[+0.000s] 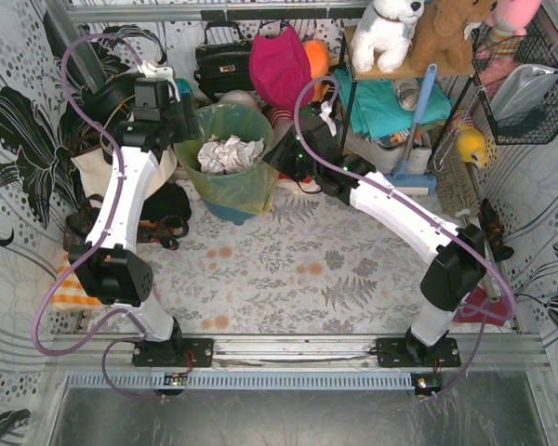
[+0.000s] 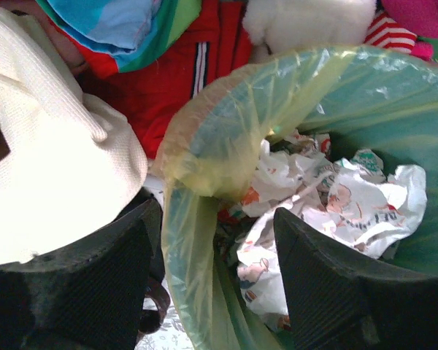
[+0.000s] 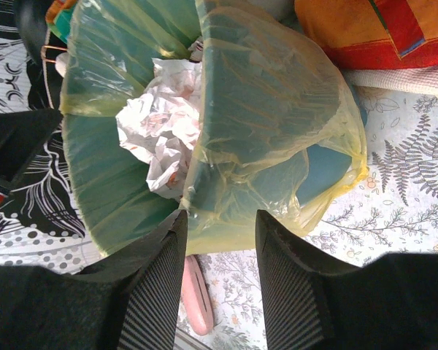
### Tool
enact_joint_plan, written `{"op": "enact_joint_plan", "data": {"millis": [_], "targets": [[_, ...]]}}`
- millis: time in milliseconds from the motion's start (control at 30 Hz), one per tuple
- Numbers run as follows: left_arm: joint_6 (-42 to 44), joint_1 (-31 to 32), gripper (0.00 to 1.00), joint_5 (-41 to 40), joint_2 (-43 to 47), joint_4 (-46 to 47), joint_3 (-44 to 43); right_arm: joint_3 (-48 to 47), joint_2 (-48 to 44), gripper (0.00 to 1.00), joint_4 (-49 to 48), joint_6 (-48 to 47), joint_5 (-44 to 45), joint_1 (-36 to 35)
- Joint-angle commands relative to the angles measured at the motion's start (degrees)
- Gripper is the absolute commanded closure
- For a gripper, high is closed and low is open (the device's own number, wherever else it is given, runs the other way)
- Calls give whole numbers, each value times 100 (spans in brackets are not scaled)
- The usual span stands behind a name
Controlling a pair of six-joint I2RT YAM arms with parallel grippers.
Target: Tie the trash bag
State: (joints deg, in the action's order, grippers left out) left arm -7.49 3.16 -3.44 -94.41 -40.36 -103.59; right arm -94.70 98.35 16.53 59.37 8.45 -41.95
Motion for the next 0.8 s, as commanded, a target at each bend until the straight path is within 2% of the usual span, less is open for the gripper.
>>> {"op": "enact_joint_plan", "data": {"millis": [0,267,433,600,767], "targets": [[255,-85,30,-394,-207,-39,-542,-348,215,59,178,123,141,-62],[448,-174,39,-330,-760,-434,-1198,-649,521,62,235,168,88,-107],[487,-205,41,-265,-901,-474,-1135,-734,501,62,253,178,107,-142],[485,-245,49,-164,-954,-416,-1053,-785,441,61,258,139,190,-145],[476,-254,53,-119,-985,-355,-985,-866,491,61,249,109,184,-144]]}}
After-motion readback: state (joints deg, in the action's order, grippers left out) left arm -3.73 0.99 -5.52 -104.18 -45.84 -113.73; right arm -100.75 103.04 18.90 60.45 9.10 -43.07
